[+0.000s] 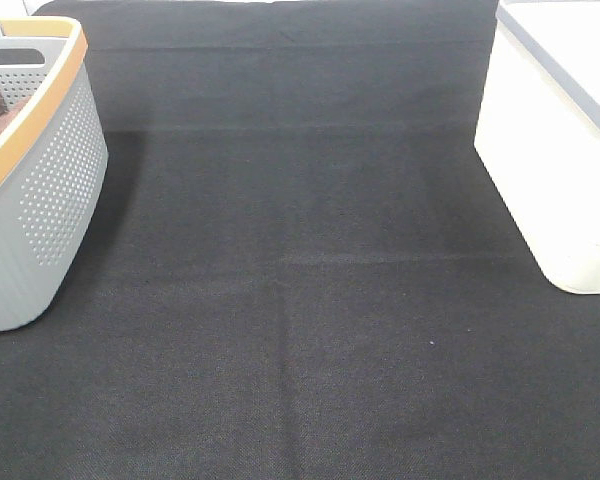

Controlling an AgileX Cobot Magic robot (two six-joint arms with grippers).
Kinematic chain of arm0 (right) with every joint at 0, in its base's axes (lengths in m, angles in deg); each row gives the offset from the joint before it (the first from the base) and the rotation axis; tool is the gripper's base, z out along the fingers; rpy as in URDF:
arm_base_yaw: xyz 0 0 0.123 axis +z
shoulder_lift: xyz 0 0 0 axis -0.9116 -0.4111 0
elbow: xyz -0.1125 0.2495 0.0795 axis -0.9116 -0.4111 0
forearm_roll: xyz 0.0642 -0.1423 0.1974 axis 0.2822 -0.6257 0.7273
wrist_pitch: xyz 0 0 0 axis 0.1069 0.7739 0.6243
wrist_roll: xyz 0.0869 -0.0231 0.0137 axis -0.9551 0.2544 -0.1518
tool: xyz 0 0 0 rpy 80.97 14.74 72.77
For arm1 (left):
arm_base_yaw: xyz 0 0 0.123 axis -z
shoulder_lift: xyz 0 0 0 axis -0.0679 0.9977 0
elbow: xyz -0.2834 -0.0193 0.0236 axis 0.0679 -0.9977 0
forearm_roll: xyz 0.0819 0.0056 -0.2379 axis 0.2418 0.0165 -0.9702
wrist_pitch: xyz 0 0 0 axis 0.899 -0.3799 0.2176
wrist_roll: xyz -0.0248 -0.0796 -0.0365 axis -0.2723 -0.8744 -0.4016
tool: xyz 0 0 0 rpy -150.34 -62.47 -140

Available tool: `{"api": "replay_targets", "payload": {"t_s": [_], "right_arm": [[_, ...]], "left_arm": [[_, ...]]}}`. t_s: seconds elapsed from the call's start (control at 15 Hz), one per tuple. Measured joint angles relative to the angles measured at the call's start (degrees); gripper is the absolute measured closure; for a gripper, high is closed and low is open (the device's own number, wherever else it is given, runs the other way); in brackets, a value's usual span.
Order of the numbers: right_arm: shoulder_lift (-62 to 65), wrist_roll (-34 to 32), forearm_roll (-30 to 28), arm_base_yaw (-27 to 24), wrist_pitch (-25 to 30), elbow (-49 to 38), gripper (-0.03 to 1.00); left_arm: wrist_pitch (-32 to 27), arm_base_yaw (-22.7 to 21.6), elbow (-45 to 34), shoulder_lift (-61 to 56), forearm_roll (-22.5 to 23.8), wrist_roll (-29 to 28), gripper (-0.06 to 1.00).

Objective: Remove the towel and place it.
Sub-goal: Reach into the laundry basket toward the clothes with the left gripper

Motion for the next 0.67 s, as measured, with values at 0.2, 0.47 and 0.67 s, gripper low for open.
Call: {"api": "replay_targets", "payload": {"t_s": [0.2,0.47,0.67], "right_arm": [[0.00,0.00,0.00,0.00,0.00,0.00,0.20],[0.00,0.00,0.00,0.00,0.00,0.00,0.20],[0.00,0.00,0.00,0.00,0.00,0.00,0.20]], "left_arm": [[0.00,0.00,0.00,0.00,0.00,0.00,0.12],[0.00,0.00,0.00,0.00,0.00,0.00,0.12],[0.11,0.00,0.00,0.00,-4.30,0.00,0.12]]}}
